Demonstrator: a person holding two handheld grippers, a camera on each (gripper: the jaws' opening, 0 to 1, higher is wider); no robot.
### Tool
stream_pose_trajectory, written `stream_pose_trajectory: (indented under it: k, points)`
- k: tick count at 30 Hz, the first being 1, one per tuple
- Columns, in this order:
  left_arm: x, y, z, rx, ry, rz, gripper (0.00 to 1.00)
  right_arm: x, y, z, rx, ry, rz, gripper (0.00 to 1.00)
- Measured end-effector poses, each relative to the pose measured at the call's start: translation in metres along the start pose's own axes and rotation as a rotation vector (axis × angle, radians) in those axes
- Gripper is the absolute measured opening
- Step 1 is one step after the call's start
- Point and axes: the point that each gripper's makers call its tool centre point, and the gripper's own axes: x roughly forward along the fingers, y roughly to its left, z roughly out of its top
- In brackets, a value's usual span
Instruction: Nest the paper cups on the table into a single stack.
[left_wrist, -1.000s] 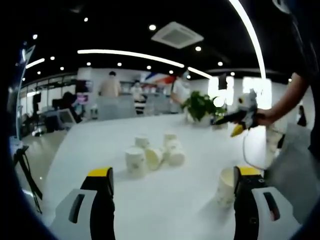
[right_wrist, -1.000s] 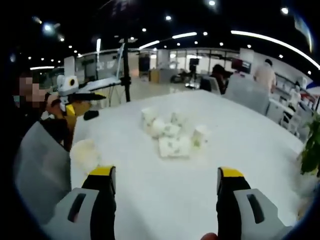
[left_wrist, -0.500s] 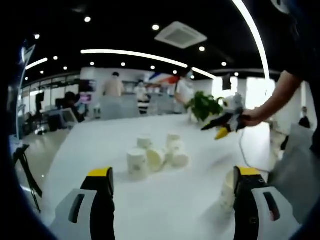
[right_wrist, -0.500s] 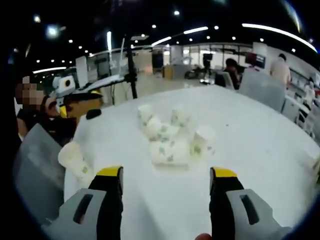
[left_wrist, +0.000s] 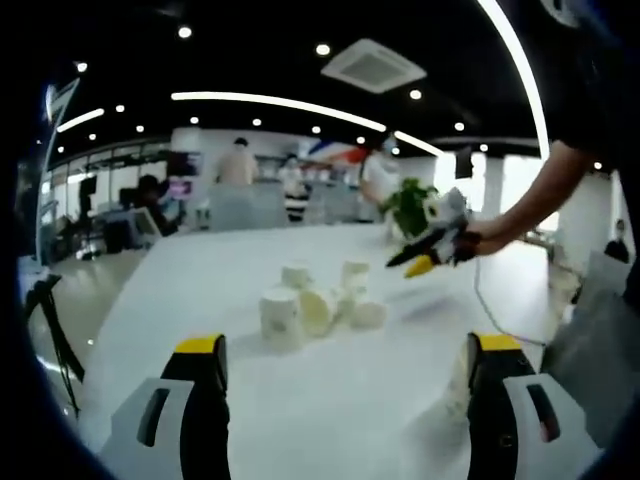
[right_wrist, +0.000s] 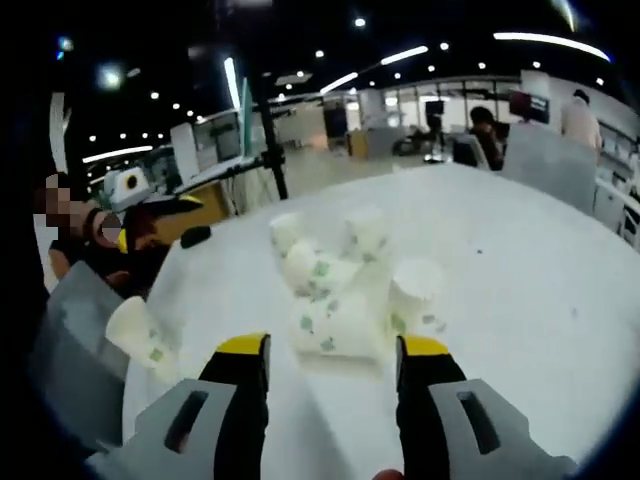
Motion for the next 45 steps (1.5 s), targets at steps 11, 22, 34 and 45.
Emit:
stream_pose_trajectory:
  k: [11,22,34,45]
  points:
    - [-0.002,-0.002,-0.003,-0.014,0.013,0.019,0.98,0.019,0.002,-0.008,0.026,0.014,0.069,0.37]
    - [-0.004,-0.005,-0.004,-0.024,0.016,0.023,0.97,0.027,0.006,-0.006,0.07,-0.003,0.105,0.32]
    - [0.0,-0.008,-0.006,-0.028,0.025,0.022,0.97,0.03,0.015,-0.01,0.108,-0.004,0.163,0.15]
    - [-0.002,-0.01,-0.007,-0.033,0.026,0.028,0.96,0.027,0.023,-0.017,0.13,-0.012,0.195,0.05]
